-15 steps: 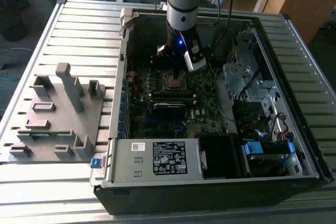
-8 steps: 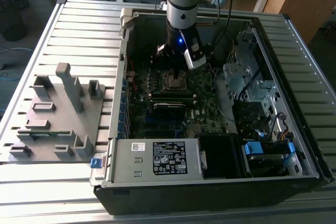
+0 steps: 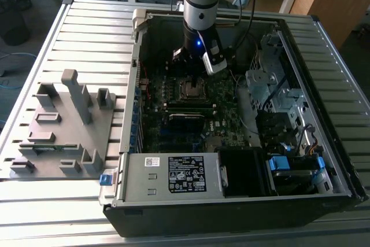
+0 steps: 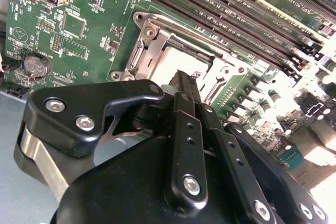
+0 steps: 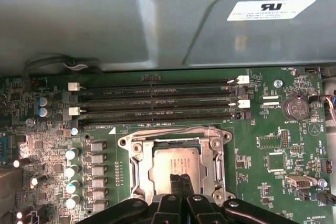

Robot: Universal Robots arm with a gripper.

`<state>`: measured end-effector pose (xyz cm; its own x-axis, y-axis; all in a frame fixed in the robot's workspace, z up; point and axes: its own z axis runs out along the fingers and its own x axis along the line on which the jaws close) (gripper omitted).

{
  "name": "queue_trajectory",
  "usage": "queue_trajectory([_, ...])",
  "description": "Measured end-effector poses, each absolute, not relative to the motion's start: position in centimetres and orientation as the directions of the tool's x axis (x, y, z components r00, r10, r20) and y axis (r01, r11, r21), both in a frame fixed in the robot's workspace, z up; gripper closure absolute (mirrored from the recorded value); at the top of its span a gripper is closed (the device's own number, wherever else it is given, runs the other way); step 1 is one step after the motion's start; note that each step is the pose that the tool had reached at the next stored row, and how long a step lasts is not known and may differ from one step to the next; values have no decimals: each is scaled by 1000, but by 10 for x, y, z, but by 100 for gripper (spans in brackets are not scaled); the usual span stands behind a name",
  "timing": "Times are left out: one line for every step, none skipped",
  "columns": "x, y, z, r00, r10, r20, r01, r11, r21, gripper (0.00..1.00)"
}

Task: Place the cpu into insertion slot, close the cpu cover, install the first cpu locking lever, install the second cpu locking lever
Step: 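Install the second cpu locking lever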

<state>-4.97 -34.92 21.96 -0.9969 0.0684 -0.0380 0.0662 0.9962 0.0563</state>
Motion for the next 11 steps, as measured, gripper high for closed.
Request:
queue_trajectory([-50, -349, 220, -997, 68, -38, 66, 996, 56, 90])
queue_trajectory([-50, -349, 220, -997, 68, -38, 66, 996, 56, 90])
queue_trajectory([-50, -349, 220, -997, 68, -38, 66, 996, 56, 90])
queue_trajectory([-50, -349, 220, -997, 68, -38, 66, 996, 56, 90])
queue_trajectory([-50, -349, 220, -997, 68, -38, 66, 996, 56, 90])
queue_trajectory([-50, -349, 220, -997, 68, -38, 66, 996, 56, 90])
queue_trajectory([-50, -349, 220, -997, 68, -38, 66, 996, 56, 90])
queue_trajectory([-50, -349, 220, -997, 68, -38, 66, 996, 56, 90])
queue_trajectory([-50, -349, 220, -997, 68, -38, 66, 996, 56, 90])
queue_trajectory([-50, -349, 220, -997, 68, -38, 66, 996, 56, 90])
queue_trajectory([-50, -349, 220, -997, 68, -38, 66, 996, 56, 90])
